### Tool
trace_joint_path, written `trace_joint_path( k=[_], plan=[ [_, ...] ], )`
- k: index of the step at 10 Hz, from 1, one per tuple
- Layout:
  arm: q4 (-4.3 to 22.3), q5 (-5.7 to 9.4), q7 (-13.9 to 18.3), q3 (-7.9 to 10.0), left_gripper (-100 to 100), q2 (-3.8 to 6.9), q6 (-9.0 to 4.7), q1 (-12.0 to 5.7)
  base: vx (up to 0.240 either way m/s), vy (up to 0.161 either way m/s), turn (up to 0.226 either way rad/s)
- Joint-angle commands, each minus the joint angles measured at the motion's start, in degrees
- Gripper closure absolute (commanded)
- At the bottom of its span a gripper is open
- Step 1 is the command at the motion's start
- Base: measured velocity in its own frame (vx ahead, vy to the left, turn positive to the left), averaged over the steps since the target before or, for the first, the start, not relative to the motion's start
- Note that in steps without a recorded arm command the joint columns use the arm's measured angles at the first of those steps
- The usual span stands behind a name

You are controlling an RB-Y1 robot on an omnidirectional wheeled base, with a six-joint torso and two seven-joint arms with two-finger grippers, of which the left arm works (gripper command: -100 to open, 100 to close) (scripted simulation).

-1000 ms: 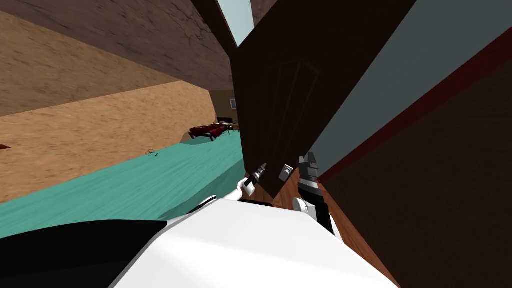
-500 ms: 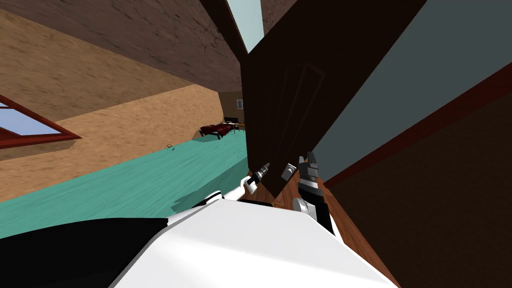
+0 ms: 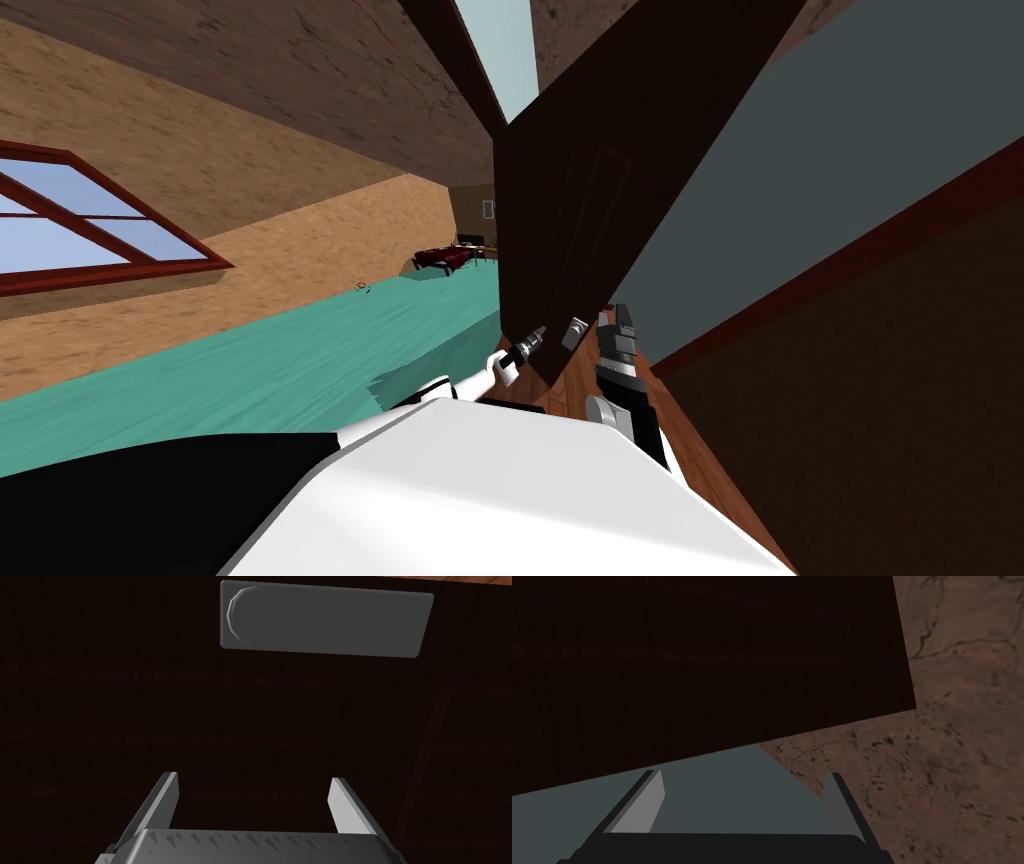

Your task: Push the door open

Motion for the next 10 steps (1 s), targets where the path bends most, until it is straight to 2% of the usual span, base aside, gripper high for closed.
trace_joint_path(
  k=[1,4,5,6,8,10],
  plan=[
    [0.7,-0.3,0.5,-0.34,-100,-0.7,-0.18,-0.46,-0.187,-0.023,0.042],
    [1.4,-0.6,1.3,-0.77,-100,-1.37,-0.31,-1.14,-0.19,-0.044,0.019],
    [1.1,-0.52,1.2,-0.68,-100,-1.11,-0.22,-0.99,-0.094,-0.032,0.004],
    [1.2,-0.57,1.1,-0.54,-100,-0.23,-0.23,-0.98,0.091,-0.016,-0.038],
    [1.3,-0.61,1.0,-0.34,-100,0.44,-0.3,-0.99,0.157,-0.032,-0.017],
    [1.6,-0.68,0.8,-0.01,-100,1.0,-0.42,-0.99,0.158,-0.132,-0.023]
  ],
)
